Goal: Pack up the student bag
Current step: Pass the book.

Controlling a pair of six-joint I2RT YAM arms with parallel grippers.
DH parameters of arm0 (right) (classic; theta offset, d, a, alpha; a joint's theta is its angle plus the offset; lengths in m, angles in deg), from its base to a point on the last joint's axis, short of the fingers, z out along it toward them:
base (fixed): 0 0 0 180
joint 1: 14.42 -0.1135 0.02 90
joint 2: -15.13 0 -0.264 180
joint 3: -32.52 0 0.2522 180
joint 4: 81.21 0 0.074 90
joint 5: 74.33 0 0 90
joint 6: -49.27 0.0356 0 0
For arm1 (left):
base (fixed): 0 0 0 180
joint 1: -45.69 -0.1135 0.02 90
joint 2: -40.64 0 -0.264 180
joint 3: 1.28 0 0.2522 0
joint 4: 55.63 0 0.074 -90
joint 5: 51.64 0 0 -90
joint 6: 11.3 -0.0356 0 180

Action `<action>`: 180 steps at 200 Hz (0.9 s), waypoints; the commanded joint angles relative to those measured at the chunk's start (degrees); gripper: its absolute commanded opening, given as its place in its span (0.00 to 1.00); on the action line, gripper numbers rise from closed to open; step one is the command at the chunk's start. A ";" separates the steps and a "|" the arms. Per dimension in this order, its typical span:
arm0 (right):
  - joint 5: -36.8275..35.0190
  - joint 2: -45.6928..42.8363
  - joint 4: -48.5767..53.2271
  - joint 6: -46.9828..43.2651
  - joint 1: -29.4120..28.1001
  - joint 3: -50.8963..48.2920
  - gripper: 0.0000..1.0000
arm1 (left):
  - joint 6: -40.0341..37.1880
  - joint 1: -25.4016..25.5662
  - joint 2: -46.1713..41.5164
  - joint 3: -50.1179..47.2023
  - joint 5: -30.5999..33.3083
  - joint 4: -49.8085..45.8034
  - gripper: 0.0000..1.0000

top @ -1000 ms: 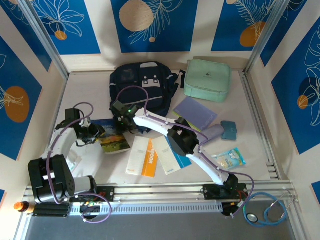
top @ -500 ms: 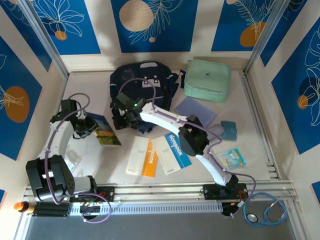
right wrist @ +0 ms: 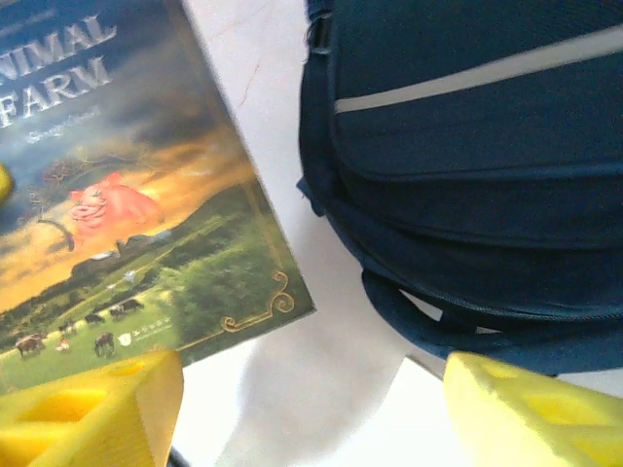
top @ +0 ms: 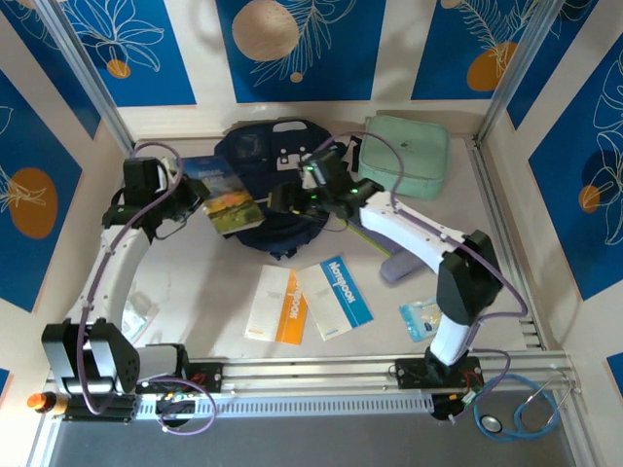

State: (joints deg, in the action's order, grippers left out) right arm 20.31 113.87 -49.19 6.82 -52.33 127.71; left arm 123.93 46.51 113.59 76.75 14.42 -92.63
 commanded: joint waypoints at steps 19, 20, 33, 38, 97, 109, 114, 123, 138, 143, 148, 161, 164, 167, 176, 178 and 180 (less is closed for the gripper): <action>15.12 -7.06 -23.67 18.23 6.32 -13.17 0.82 | 15.15 7.04 2.20 -0.84 4.83 25.08 0.00; 15.17 -7.15 -23.91 18.52 6.43 -13.38 0.82 | 15.41 7.24 2.24 -0.96 4.89 25.44 0.00; 16.01 -8.40 -27.63 22.77 7.51 -15.79 0.86 | 17.59 9.84 2.42 -2.37 6.69 29.56 0.00; 16.37 -8.72 -29.07 24.52 7.75 -16.66 0.87 | 18.32 10.69 2.46 -2.77 7.52 30.05 0.00; 14.78 -8.76 -45.10 37.31 6.73 -22.93 0.86 | 28.40 17.44 3.13 -8.59 13.76 40.83 0.00; 13.81 -8.32 -45.68 39.26 6.22 -23.36 0.85 | 29.33 17.73 3.49 -8.63 13.70 41.87 0.00; 13.52 -8.14 -46.47 40.02 6.12 -23.71 0.85 | 29.76 17.81 3.64 -8.71 13.75 42.36 0.00; 12.99 -7.71 -47.93 41.18 5.82 -24.35 0.84 | 30.26 17.92 3.95 -8.65 13.54 42.97 0.00; 11.56 -7.40 -48.02 42.53 5.33 -24.98 0.84 | 30.96 18.19 4.50 -8.55 13.52 43.86 0.00; 11.24 -7.19 -47.79 42.53 5.23 -24.97 0.84 | 30.98 18.21 4.57 -8.59 13.72 43.99 0.00; 11.09 -6.95 -47.60 42.54 5.17 -24.84 0.84 | 31.14 18.32 4.65 -8.55 13.87 43.99 0.00; 11.85 -5.80 -48.47 42.83 5.39 -24.32 0.84 | 31.48 18.47 4.84 -8.87 14.09 44.48 0.00; 12.02 -5.50 -49.11 43.00 5.41 -24.16 0.84 | 31.54 18.51 4.84 -8.86 14.10 44.59 0.00; 12.24 -5.18 -49.76 43.17 5.39 -24.02 0.84 | 31.60 18.56 4.95 -8.89 14.05 44.68 0.00; 12.89 -3.96 -51.98 43.63 5.39 -23.35 0.83 | 32.08 18.62 5.18 -8.90 13.65 44.97 0.00; 13.03 -3.74 -52.42 43.73 5.39 -23.27 0.83 | 32.21 18.61 5.19 -8.97 13.53 45.07 0.00; 13.20 -3.45 -52.82 43.80 5.39 -23.08 0.83 | 32.38 18.61 5.25 -8.92 13.39 45.22 0.00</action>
State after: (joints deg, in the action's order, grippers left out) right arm 32.88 107.49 -96.27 48.08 -46.93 103.49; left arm 154.22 64.36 118.75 67.64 27.58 -54.41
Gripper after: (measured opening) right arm 0.834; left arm 0.116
